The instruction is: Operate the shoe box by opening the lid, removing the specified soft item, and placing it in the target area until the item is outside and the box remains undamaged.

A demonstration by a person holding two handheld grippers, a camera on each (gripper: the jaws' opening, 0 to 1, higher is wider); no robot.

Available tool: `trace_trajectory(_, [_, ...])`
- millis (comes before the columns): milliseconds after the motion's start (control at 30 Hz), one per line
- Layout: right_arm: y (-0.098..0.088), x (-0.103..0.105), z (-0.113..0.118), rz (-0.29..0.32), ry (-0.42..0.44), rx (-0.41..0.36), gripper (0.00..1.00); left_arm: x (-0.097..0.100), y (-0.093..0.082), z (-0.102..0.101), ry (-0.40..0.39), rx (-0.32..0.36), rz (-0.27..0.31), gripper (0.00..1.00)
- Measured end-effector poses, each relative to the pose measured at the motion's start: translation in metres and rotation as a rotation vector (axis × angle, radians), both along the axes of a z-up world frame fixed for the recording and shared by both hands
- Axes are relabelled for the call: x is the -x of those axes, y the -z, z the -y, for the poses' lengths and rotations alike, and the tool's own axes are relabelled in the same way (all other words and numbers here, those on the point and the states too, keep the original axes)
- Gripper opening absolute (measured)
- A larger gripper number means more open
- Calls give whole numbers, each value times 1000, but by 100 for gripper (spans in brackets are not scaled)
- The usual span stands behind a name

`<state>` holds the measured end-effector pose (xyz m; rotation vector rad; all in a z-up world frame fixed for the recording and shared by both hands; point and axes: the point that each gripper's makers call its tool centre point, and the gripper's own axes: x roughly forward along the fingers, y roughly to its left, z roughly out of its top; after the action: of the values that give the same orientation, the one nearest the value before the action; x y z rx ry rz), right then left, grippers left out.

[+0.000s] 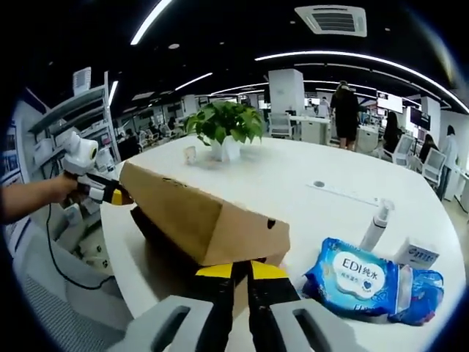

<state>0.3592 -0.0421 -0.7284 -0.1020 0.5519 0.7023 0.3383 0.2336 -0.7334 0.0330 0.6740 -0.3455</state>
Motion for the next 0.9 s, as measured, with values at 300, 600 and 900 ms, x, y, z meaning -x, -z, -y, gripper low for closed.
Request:
trace_trajectory(300, [12, 15, -3, 14, -95, 26, 11, 6, 1, 4, 53, -4, 22, 34])
trace_trajectory(600, [26, 30, -9, 36, -204, 92, 20, 17, 19, 11, 107, -27, -14, 38])
trace_trajectory(900, [38, 32, -12, 29, -234, 129, 22, 23, 31, 12, 126, -50, -38, 39])
